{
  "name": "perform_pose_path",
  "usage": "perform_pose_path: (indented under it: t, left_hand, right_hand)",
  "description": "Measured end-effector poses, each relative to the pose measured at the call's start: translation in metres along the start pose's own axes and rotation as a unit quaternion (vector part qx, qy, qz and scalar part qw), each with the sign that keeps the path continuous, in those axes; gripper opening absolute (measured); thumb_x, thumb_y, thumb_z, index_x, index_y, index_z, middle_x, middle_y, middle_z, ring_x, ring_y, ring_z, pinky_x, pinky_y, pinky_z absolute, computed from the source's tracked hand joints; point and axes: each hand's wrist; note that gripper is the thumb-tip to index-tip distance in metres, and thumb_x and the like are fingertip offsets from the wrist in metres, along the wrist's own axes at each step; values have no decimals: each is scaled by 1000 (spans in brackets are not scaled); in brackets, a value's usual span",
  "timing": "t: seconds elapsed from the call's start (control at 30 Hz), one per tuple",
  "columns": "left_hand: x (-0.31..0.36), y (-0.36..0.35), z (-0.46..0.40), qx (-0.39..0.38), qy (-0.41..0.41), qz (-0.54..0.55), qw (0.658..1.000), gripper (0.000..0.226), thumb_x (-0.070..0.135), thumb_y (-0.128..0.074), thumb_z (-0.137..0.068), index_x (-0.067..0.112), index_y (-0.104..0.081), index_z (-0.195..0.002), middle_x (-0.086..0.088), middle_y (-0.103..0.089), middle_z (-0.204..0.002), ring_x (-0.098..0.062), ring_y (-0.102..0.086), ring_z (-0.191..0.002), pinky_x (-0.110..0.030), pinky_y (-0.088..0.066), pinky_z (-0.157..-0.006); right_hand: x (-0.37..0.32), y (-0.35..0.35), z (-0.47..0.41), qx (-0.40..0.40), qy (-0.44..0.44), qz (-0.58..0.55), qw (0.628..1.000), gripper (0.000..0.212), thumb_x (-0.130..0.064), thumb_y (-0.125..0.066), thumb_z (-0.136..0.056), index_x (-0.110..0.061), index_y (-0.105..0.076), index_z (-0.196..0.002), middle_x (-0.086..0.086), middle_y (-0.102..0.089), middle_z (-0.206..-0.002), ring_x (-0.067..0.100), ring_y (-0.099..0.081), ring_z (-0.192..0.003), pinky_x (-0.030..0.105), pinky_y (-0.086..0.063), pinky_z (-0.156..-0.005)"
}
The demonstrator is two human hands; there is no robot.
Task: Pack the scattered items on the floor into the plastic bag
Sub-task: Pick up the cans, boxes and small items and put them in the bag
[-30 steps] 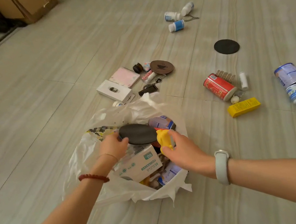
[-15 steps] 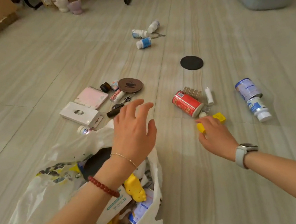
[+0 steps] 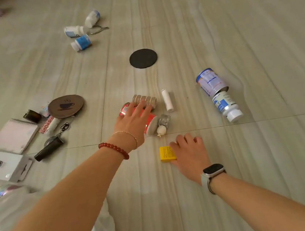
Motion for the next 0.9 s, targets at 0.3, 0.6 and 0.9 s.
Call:
perform_pose_path:
  t: [0.3,0.6,0.9]
  left_hand:
    - [13,-34,-24,93,3,-162,982,49,25,-72,-66,21,-54,-112,-3,-53,-118,-26,-50,-110,-37,-44,-90]
    - [16,-26,41,-2,67,120,990,62,40,-66,-72,13,-38,-120,-6,-57,-117,-28,-55,-108,-33,-38,-88]
    - [8,70,171,180,26,373,910,68,41,-77,-63,20,-39,-116,10,-53,-90,-7,-52,-81,-11,-39,-62]
  right_hand:
    - [6,-13,11,17,-34,-134,990,52,-42,-83,-53,-22,-64,-98,3,-60,-77,23,-59,-65,32,-43,-50]
    - [3,-8,19,-54,-54,-171,982,62,-20,-48,-87,-19,-21,-143,7,-40,-129,28,-39,-118,38,-35,-91]
    - [-41,49,56,-31,-76,-418,905,39,-20,-59,-84,-14,-48,-121,3,-49,-101,22,-53,-93,26,-38,-76]
Point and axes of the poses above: each hand's wrist, its own z-axis away from the middle knuckle, its own y-axis out of the back of the hand, x = y × z
